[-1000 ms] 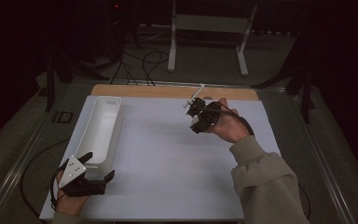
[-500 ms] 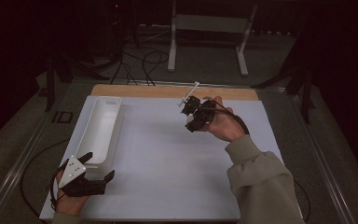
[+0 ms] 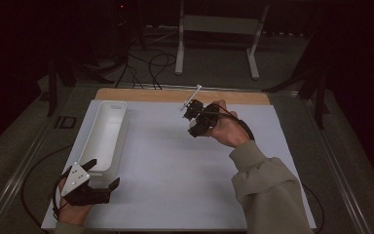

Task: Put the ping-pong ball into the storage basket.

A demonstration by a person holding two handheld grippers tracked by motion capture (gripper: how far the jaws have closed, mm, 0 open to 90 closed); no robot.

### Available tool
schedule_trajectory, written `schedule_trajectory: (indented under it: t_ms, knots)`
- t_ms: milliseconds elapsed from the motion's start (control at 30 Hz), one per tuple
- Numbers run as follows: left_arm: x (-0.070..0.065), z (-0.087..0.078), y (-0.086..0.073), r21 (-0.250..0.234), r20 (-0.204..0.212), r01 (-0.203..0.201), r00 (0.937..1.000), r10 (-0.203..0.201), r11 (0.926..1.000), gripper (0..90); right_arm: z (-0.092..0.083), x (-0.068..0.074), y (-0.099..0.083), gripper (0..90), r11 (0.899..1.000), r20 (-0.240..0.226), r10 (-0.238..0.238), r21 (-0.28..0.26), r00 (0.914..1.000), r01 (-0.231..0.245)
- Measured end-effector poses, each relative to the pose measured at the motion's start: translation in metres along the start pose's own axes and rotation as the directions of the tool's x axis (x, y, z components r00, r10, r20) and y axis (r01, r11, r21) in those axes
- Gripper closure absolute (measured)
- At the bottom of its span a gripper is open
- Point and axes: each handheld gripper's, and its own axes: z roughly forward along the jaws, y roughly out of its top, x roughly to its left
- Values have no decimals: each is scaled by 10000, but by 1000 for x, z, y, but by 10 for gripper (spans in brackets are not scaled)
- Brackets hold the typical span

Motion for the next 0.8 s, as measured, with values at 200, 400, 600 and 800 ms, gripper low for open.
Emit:
schedule_trajectory:
  t_ms: [200,400,600,800]
  knots:
    - [0,0,0,-1,7,13,10000,-13,10000,2,1,3,6,505,10000,-75,-42,-50,10000,42]
    - [0,0,0,-7,11,23,10000,-23,10000,2,2,4,9,505,9999,-153,-92,-95,9998,91]
    - [0,0,0,-14,19,33,10000,-33,10000,2,3,7,14,505,9998,-216,-68,-168,9997,64]
    - [0,0,0,-10,33,67,10000,-67,10000,2,3,10,20,505,9997,-264,-129,-222,9996,124]
